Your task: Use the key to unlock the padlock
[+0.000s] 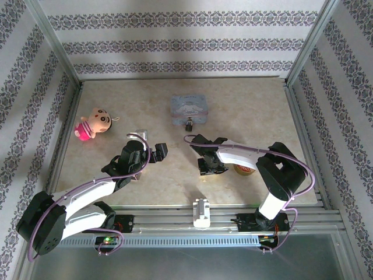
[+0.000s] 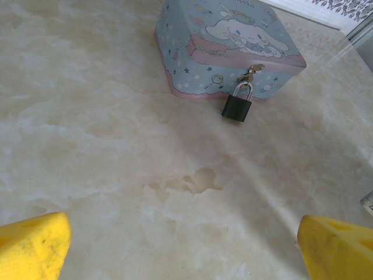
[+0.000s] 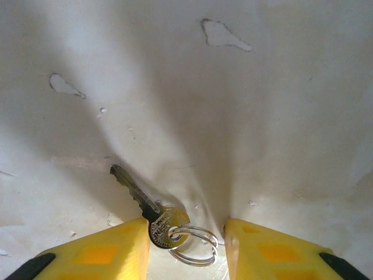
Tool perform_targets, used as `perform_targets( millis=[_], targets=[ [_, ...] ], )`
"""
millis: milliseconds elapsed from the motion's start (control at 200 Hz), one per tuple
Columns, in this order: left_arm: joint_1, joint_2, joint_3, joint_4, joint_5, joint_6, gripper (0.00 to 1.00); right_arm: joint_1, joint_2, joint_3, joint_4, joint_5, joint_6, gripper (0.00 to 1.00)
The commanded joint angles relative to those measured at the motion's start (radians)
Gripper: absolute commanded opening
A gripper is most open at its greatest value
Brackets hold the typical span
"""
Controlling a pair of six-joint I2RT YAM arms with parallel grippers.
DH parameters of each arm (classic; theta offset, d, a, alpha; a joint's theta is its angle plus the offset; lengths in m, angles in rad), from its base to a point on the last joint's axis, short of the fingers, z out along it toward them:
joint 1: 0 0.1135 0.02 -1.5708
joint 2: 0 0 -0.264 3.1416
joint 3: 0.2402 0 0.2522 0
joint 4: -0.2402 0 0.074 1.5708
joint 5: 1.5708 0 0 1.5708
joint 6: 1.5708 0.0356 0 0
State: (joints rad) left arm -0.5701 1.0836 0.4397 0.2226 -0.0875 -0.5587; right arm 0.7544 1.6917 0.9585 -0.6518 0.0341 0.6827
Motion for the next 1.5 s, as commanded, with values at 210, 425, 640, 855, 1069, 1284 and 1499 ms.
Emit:
perform_targets(
  millis=[210,425,640,855,1069,1284,1499],
  targets=[
    [-0.011,-0.007,0.001,0.044,-0.009,-0.007,0.99,-0.017,-0.048,-0.021,0.039,-0.054,0.018,0.29],
    [-0.012,0.003,0.002,0.049,0.003,-0.013,0.99,-0.018,-0.053,-0.017,0.040,-0.062,0.017,0.24],
    [-0.011,0.007,0.007,0.053,0.002,-0.010,0.99,-0.016,-0.037,-0.002,0.016,-0.041,0.008,0.21],
    [-0.011,0.013,0.007,0.057,0.003,-0.012,0.99,-0.004,-0.009,0.028,-0.009,-0.025,0.000,0.22],
    [-0.012,0.013,0.004,0.053,0.000,-0.012,0.99,0.005,0.011,0.048,-0.005,-0.027,0.002,0.24],
    [-0.011,0.012,0.005,0.052,0.000,-0.010,0.99,0.003,0.028,0.044,-0.009,-0.021,0.022,0.25],
    [-0.011,0.017,0.005,0.054,0.003,-0.009,0.99,0.002,0.033,0.029,-0.005,-0.008,0.037,0.25]
  ],
)
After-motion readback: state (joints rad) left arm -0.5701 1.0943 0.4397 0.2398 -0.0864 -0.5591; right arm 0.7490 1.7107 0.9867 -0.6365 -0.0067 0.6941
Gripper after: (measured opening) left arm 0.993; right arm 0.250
